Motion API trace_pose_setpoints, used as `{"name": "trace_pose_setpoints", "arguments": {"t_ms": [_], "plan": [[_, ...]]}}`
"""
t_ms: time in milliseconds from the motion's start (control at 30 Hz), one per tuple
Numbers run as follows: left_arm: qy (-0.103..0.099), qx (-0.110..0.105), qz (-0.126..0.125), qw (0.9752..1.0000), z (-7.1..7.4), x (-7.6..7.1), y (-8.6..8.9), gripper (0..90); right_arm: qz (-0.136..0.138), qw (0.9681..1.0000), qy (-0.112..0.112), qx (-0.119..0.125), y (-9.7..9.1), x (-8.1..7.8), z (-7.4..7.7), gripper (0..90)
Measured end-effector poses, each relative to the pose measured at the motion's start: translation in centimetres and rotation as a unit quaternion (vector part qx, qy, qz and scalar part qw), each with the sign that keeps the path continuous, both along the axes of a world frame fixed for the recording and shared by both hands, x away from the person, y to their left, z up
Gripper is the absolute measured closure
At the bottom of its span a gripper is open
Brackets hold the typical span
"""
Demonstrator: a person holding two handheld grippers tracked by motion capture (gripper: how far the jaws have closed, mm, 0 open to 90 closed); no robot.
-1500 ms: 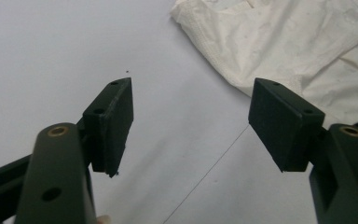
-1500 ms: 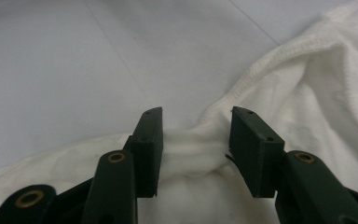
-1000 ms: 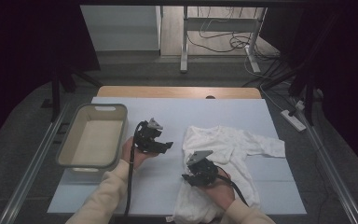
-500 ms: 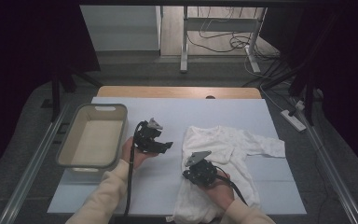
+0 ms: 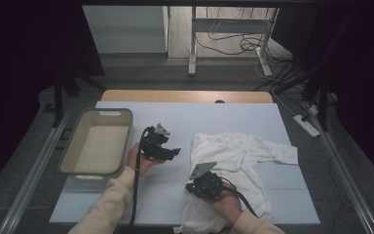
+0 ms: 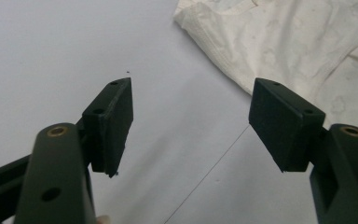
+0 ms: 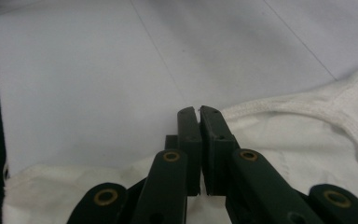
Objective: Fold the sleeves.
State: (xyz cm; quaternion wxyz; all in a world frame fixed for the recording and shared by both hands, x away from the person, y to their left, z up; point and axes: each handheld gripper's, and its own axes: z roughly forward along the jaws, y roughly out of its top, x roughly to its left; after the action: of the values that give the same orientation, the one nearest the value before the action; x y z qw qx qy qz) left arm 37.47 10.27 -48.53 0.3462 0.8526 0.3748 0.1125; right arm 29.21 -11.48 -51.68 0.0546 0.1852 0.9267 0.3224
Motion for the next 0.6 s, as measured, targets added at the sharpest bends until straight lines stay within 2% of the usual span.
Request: {"name": "trace_pose_setpoints", "arguments": {"t_ms": [333, 367, 467, 533, 600], "plan": [[-0.002, -0.001, 0.001, 1.0000, 0.1, 0.0, 0.1, 31.2, 0.018, 0.9998, 0.002, 0.001, 0.5, -0.6, -0.1, 86.3], [-0.002, -0.001, 0.000, 1.0000, 0.1, 0.0, 0.0, 31.1, 0.016, 0.9999, 0.003, 0.002, 0.4, -0.5, 0.0, 83.7], [-0.002, -0.001, 0.000, 1.0000, 0.1, 0.0, 0.0, 31.0, 0.004, 0.9998, -0.001, 0.022, -0.1, -0.2, 0.3, 63.9], [-0.001, 0.000, 0.001, 1.0000, 0.1, 0.0, 0.1, 31.0, -0.008, 0.9991, -0.016, 0.038, -0.8, 0.0, 0.9, 56.1], [0.000, -0.001, 0.002, 1.0000, 0.0, 0.0, 0.1, 31.1, -0.024, 0.9978, -0.024, 0.056, -1.7, 0.3, 1.4, 52.2]]}}
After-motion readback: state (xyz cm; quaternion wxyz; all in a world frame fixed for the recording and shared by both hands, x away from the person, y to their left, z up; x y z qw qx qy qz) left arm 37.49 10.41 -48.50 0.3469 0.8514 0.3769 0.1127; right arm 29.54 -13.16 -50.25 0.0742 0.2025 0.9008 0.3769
